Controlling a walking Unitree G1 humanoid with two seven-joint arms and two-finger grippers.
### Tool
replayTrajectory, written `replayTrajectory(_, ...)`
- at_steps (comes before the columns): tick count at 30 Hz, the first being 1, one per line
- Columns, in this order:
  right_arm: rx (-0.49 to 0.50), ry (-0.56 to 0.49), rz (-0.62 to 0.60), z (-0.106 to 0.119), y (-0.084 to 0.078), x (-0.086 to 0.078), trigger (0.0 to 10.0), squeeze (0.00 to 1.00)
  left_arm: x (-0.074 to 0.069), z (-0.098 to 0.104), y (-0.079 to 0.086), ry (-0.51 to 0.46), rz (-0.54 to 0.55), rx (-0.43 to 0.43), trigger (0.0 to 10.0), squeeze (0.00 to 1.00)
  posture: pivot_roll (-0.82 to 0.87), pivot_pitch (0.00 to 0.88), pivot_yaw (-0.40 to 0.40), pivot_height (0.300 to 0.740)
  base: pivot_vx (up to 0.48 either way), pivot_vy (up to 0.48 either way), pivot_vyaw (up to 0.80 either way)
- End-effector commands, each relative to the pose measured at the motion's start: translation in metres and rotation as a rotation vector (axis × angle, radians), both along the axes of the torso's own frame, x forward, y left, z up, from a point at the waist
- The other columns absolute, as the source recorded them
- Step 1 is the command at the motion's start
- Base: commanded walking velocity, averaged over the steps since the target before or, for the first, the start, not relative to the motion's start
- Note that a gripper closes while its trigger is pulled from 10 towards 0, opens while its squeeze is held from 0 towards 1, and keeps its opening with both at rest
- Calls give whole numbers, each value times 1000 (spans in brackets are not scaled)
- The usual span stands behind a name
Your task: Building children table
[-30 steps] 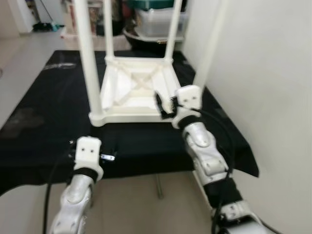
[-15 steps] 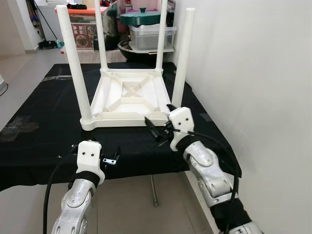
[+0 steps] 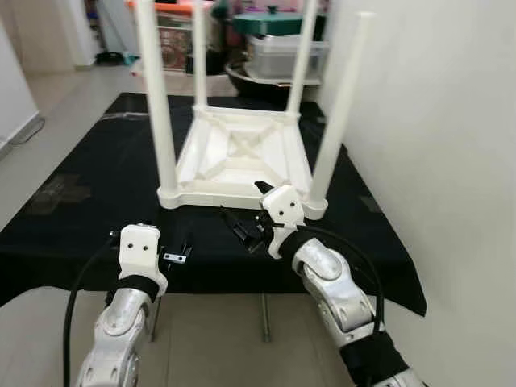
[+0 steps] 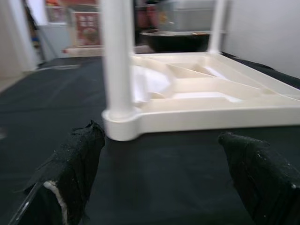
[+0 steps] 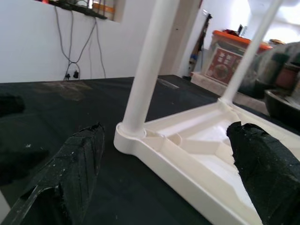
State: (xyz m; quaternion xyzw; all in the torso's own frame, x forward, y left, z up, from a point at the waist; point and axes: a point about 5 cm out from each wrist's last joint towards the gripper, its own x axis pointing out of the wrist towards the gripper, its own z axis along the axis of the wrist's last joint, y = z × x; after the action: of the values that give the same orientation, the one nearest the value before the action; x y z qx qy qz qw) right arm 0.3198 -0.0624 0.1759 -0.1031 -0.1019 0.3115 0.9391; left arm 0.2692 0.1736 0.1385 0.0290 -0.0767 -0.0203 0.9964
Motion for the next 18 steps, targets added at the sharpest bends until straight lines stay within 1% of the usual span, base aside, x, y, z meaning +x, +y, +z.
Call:
replayTrajectory(1, -16, -32, 0, 5, 0, 1, 10000, 0, 0, -1, -1, 7, -2, -9, 10000, 0, 138, 0, -81, 740, 277, 0, 613)
replayTrajectory(3, -1, -6, -8, 3, -3, 2, 10000, 0, 1, -1, -2, 4, -5, -13, 10000, 0, 132, 0, -82, 740, 311, 0, 0)
replayTrajectory(13, 18, 15, -33, 2, -7, 4, 10000, 0, 3, -2, -5, 4, -14, -13, 10000, 0, 128, 0, -85, 740, 335, 0, 0)
replayTrajectory(14, 19, 16, -40, 2, -8, 5, 10000, 0, 3, -3, -5, 8, -17, -13, 10000, 0, 128, 0, -85, 740, 244, 0, 0)
replayTrajectory(18, 21, 16, -50, 2, -9, 6, 10000, 0, 3, -4, -6, 14, -20, -11, 10000, 0, 128, 0, -86, 740, 0, 0, 0)
